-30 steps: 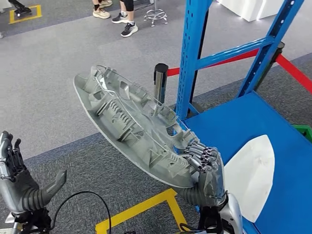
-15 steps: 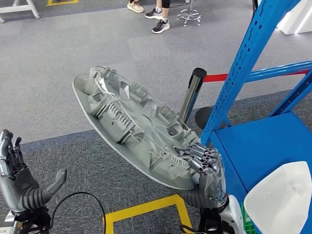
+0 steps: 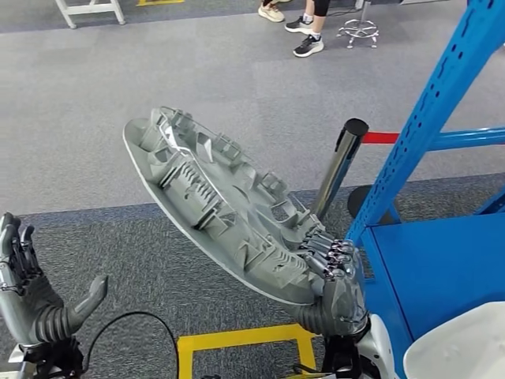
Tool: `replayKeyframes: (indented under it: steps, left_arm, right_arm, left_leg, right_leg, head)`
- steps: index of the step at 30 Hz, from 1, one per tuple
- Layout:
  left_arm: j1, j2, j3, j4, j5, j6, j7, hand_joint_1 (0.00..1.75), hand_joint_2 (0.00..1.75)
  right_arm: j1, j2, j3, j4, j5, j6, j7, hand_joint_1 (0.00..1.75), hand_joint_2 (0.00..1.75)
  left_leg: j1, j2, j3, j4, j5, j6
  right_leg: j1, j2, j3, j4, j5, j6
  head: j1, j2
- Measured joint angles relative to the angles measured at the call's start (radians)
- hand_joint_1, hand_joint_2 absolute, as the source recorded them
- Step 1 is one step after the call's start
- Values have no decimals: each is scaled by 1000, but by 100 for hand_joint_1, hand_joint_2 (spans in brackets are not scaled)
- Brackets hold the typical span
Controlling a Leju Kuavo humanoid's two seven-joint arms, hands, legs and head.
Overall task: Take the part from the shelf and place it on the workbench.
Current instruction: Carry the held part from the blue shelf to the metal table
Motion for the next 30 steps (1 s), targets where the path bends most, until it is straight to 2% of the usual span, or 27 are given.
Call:
replayKeyframes:
  steps: [1,2,4,5,6,8,9,10,11,12,13,14,15,16,17,18,19,20,21,23,24,26,27,28,29,30]
  left_arm:
    - [0,0,0,0,0,0,0,0,175]
    - [0,0,0,0,0,0,0,0,175]
    - [0,0,0,0,0,0,0,0,175]
    - [0,0,0,0,0,0,0,0,175]
    - [0,0,0,0,0,0,0,0,175]
    - [1,0,0,0,0,0,0,0,175]
    - [1,0,0,0,0,0,0,0,175]
    - [0,0,0,0,0,0,0,0,175]
    - [-1,-1,0,0,0,0,0,0,175]
    - [-1,-1,0,0,0,-1,0,0,175]
    - [-1,-1,0,0,0,-1,0,0,175]
    - [-1,-1,0,0,0,-1,0,0,175]
    - [-1,-1,0,0,0,-1,0,0,175]
    - [0,-1,0,0,0,-1,0,0,175]
    - [0,-1,0,0,0,-1,0,0,175]
    - [0,-1,0,0,0,-1,0,0,175]
    - [-1,-1,0,0,0,-1,0,0,175]
    - [-1,-1,0,0,0,-1,0,0,175]
    - [0,-1,0,0,0,-2,0,0,175]
    - [1,0,0,0,-1,-3,0,0,175]
    - [2,0,0,0,-1,-3,0,0,175]
    - [1,0,0,0,-1,-3,0,0,175]
    - [1,0,0,0,-1,-3,0,0,175]
    - [1,0,0,0,-1,-3,0,0,175]
    - [1,0,0,0,0,-3,0,0,175]
    - [2,0,0,0,0,-3,0,0,175]
  right_arm:
    - [1,0,0,0,0,0,0,175,175]
    - [2,0,0,0,0,-1,0,175,175]
    - [2,0,-2,0,0,-2,0,175,175]
    - [2,0,-3,0,0,-2,0,175,175]
    - [2,0,-4,0,0,-3,0,175,175]
    - [2,0,-5,0,-1,-4,0,175,175]
    - [2,0,-5,0,-2,-4,1,175,175]
    - [2,0,-5,0,-2,-4,0,175,175]
    - [2,0,-6,0,-2,-4,0,175,175]
    - [3,0,-6,0,-3,-4,0,175,175]
    - [4,0,-6,0,-3,-4,0,175,175]
    - [4,0,-6,0,-3,-4,0,175,175]
    - [5,0,-6,0,-3,-4,0,175,175]
    - [5,0,-6,0,-4,-4,0,175,175]
    - [5,0,-6,0,-4,-4,0,175,175]
    - [5,0,-7,0,-5,-4,0,175,175]
    - [5,0,-7,0,-5,-4,0,175,175]
    - [4,0,-7,0,-5,-4,0,175,175]
    - [4,0,-7,0,-4,-4,-1,175,175]
    - [4,0,-7,0,-4,-4,-2,175,175]
    - [4,0,-7,0,-4,-4,-2,175,175]
    - [4,0,-8,0,-4,-4,-2,175,175]
    - [4,0,-9,0,-4,-5,-2,175,175]
    - [4,0,-9,0,-4,-5,-2,175,175]
    - [4,0,-10,0,-4,-5,-2,175,175]
    - [5,0,-10,0,-4,-5,-2,175,175]
  left_leg:
    - [1,2,13,-25,21,1]
    - [0,10,44,-84,55,3]
    - [-9,50,113,-212,101,13]
    - [-14,68,133,-252,109,18]
    - [-19,76,140,-267,105,23]
    - [-20,59,139,-274,106,34]
    - [-17,48,142,-278,107,41]
    - [-15,38,144,-282,110,48]
    - [-11,28,147,-285,111,53]
    - [-11,19,148,-285,111,56]
    - [-11,8,148,-285,111,58]
    - [-12,-4,148,-285,111,59]
    - [-13,-16,149,-285,111,59]
    - [-13,-29,150,-285,110,59]
    - [-13,-42,151,-285,110,58]
    - [-12,-54,153,-284,109,57]
    - [-13,-66,153,-282,108,54]
    - [-12,-76,151,-281,107,50]
    - [-11,-85,148,-280,108,44]
    - [-7,-103,142,-281,111,32]
    - [-7,-96,141,-276,107,27]
    - [-9,-54,119,-223,73,18]
    - [-9,-27,94,-166,43,14]
    - [-7,-12,62,-99,11,10]
    - [-5,-5,33,-41,-11,6]
    - [-3,-2,17,-9,-17,4]
  right_leg:
    - [1,-12,2,0,-2,1]
    - [1,-23,6,0,-5,3]
    - [5,-42,14,1,-12,9]
    - [7,-51,17,1,-16,13]
    - [10,-59,19,0,-18,18]
    - [9,-74,22,-4,-23,27]
    - [7,-64,21,2,-31,33]
    - [6,-44,12,23,-47,37]
    - [4,-17,-9,66,-71,39]
    - [4,9,-40,129,-99,39]
    - [4,22,-78,200,-125,39]
    - [5,29,-112,257,-138,39]
    - [5,31,-134,283,-133,38]
    - [5,33,-137,268,-108,36]
    - [5,38,-121,216,-68,33]
    - [4,54,-95,145,-27,30]
    - [2,73,-65,78,0,27]
    - [1,89,-41,30,14,25]
    - [1,99,-28,7,15,23]
    - [3,88,-18,0,13,17]
    - [3,77,-15,-4,14,12]
    - [1,54,-7,-12,15,1]
    - [2,41,-5,-13,14,-3]
    - [3,28,-4,-14,13,-6]
    - [4,16,-4,-13,12,-7]
    - [5,3,-4,-13,11,-7]
  head:
    - [0,0]
    - [0,0]
    - [0,0]
    - [1,0]
    - [2,0]
    - [3,0]
    - [4,0]
    - [6,0]
    - [9,0]
    - [12,0]
    - [15,0]
    - [16,0]
    - [17,0]
    - [17,0]
    - [17,0]
    - [17,0]
    - [16,0]
    - [16,0]
    - [16,0]
    - [15,0]
    - [14,0]
    - [9,0]
    - [8,0]
    - [6,0]
    - [6,0]
    - [6,0]
